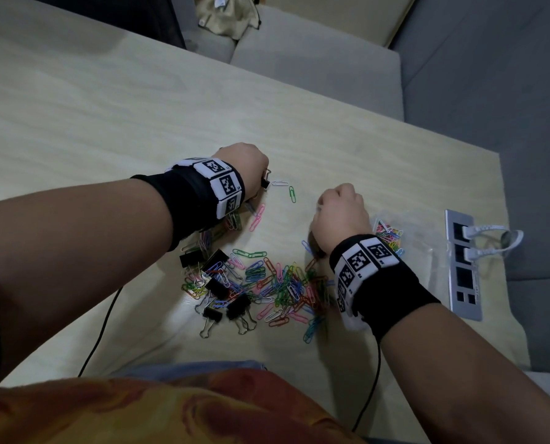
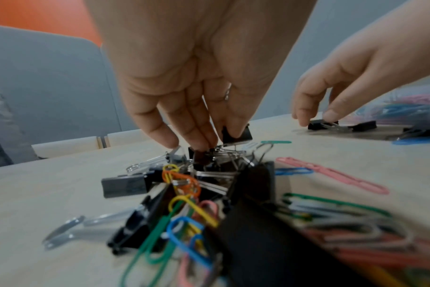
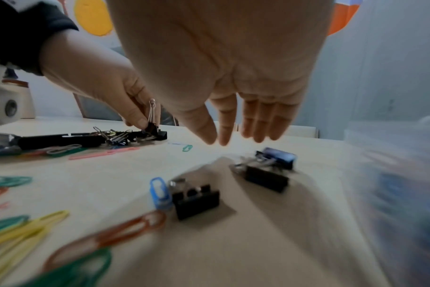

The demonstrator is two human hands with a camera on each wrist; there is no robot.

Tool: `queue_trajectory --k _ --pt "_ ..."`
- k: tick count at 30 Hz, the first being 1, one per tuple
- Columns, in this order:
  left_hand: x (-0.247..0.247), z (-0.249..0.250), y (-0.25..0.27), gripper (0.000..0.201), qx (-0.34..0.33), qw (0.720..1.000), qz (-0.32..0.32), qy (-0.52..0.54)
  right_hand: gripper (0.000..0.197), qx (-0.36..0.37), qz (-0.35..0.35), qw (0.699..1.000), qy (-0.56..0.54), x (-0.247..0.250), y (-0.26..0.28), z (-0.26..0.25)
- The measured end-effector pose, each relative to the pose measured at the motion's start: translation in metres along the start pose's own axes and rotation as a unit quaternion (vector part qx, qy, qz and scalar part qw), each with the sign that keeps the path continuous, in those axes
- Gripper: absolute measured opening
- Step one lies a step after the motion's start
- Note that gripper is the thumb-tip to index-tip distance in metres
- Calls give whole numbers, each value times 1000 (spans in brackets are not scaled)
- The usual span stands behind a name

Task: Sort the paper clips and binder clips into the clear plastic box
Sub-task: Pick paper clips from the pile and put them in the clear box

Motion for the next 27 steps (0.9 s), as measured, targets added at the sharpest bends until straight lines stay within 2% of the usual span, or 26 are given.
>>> queue_trajectory --k 2,6,9,12,16,19,22,25,27 --pt "0 -2 1 26 8 1000 7 18 38 71 -9 997 -29 3 -4 -18" --pt "1 -6 6 28 4 999 18 36 68 166 -137 976 -38 -11 -12 -54" --pt "2 -8 9 28 -1 998 25 55 61 212 -162 964 15 -28 0 -64" --pt "0 -9 11 31 -10 997 20 67 57 250 -149 957 2 -45 37 -66" --pt "-6 -3 16 42 -21 994 9 108 58 262 -161 951 -27 -59 90 -61" --pt "-11 8 31 53 -37 991 49 119 52 246 -136 956 -84 -54 102 -50" --pt "-15 16 51 48 -38 988 85 120 45 161 -71 974 -139 -47 97 -30" --pt "-32 25 63 30 -47 996 21 75 39 57 -1 990 -127 -41 86 -4" --pt "-44 31 69 30 -42 998 -24 40 37 19 -4 993 -113 -39 79 8"
Point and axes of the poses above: each hand's wrist, its own y-axis away from the middle knuckle, its own x-axis out of the back of the hand, z = x × y, the point moved 6 cm from there along -y, towards the middle knuckle, and after that the axes turned 9 degrees about -z, right-handed, at the moved point
